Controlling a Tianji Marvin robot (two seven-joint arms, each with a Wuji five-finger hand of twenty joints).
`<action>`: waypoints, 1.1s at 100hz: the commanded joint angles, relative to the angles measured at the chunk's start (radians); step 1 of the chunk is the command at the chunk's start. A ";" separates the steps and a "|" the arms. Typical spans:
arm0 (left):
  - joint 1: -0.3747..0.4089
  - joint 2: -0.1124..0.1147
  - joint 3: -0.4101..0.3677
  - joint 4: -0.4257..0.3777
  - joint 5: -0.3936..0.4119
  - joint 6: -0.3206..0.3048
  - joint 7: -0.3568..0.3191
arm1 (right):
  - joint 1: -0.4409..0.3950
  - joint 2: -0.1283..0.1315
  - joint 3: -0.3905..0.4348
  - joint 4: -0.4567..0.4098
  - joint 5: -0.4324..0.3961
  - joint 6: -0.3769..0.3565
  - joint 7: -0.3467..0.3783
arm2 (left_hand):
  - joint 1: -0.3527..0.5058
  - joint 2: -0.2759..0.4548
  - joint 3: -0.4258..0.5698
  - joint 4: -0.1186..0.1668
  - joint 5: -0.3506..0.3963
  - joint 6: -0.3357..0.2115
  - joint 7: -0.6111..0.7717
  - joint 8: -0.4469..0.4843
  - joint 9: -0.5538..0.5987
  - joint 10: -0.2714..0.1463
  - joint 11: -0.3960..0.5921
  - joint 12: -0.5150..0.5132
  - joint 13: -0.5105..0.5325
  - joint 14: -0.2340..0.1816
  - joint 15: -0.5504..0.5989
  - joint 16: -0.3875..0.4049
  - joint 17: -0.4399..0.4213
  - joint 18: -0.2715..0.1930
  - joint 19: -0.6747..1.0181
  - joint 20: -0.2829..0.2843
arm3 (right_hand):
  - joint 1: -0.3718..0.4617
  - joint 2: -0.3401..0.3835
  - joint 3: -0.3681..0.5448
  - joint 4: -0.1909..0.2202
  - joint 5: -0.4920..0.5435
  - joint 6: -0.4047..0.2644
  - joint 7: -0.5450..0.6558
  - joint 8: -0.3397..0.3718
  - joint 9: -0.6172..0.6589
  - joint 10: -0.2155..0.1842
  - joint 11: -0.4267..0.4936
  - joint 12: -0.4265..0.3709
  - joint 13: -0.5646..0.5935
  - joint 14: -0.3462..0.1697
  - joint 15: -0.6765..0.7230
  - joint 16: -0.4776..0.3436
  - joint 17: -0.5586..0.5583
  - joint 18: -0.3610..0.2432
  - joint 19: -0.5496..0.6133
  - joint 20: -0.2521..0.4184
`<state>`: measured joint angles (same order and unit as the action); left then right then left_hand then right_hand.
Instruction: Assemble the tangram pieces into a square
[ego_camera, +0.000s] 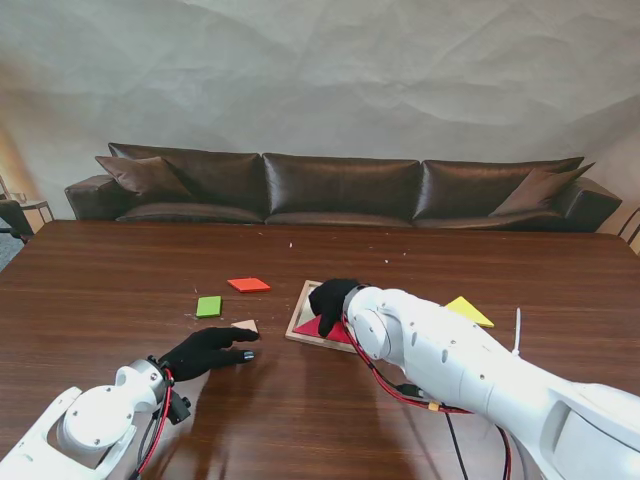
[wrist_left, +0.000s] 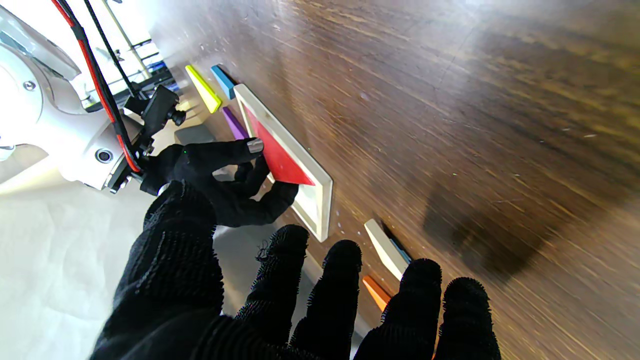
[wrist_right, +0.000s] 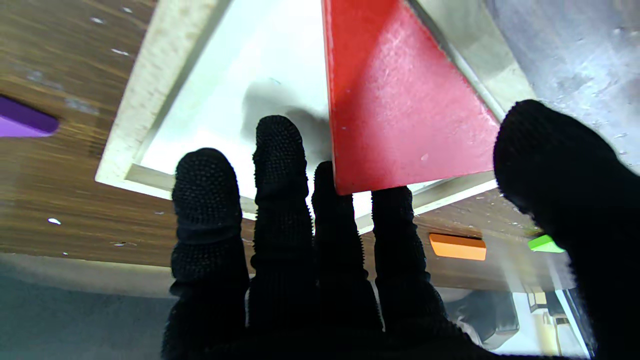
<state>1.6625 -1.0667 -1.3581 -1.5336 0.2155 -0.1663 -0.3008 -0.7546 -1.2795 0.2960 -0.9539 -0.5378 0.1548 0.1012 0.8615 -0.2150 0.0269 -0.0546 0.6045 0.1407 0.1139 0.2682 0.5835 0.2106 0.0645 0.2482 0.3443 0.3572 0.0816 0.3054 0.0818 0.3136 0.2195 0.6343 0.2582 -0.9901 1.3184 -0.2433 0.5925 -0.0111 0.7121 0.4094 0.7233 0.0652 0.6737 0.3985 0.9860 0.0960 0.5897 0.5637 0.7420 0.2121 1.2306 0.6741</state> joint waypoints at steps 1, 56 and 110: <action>0.001 0.000 0.002 0.004 -0.004 0.000 -0.020 | -0.006 0.006 -0.006 -0.001 -0.008 0.004 0.019 | 0.009 0.030 -0.019 0.036 0.024 -0.002 0.006 0.003 0.018 0.000 0.007 0.005 0.023 0.009 0.014 0.014 0.003 0.007 -0.013 0.011 | -0.037 0.017 -0.010 0.021 -0.033 0.012 -0.001 -0.011 -0.052 0.022 -0.079 -0.060 -0.029 0.003 0.015 -0.010 -0.196 -0.017 0.008 0.006; 0.001 0.000 0.002 0.006 -0.001 0.000 -0.021 | -0.024 0.022 0.019 -0.039 -0.043 0.021 -0.008 | 0.011 0.029 -0.018 0.036 0.027 -0.002 0.006 0.003 0.025 0.004 0.007 0.006 0.027 0.010 0.015 0.015 0.005 0.008 -0.012 0.012 | -0.043 0.007 -0.005 0.022 -0.012 0.013 0.019 -0.019 -0.063 0.034 -0.057 -0.063 -0.020 -0.005 0.053 -0.027 -0.196 -0.021 0.014 0.003; 0.003 0.000 -0.003 0.008 0.001 -0.004 -0.020 | -0.033 0.032 0.028 -0.060 -0.045 0.019 0.002 | 0.010 0.029 -0.018 0.035 0.028 0.000 0.006 0.003 0.023 0.005 0.006 0.006 0.029 0.013 0.016 0.015 0.006 0.011 -0.012 0.012 | -0.043 -0.002 0.001 0.019 0.047 0.002 0.050 0.005 0.006 0.019 -0.041 -0.054 0.071 -0.042 0.119 0.000 -0.153 -0.037 0.046 0.003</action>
<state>1.6609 -1.0657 -1.3594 -1.5273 0.2166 -0.1691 -0.3028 -0.7791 -1.2494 0.3212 -1.0027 -0.5805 0.1750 0.0876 0.8616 -0.2150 0.0269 -0.0546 0.6160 0.1408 0.1162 0.2685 0.5847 0.2182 0.0645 0.2483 0.3653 0.3579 0.0823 0.3054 0.0834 0.3146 0.2195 0.6343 0.2464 -0.9767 1.3180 -0.2433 0.6092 -0.0101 0.7407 0.4002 0.7070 0.0840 0.6154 0.3440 1.0289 0.0614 0.6924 0.5522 0.7404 0.1876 1.2344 0.6741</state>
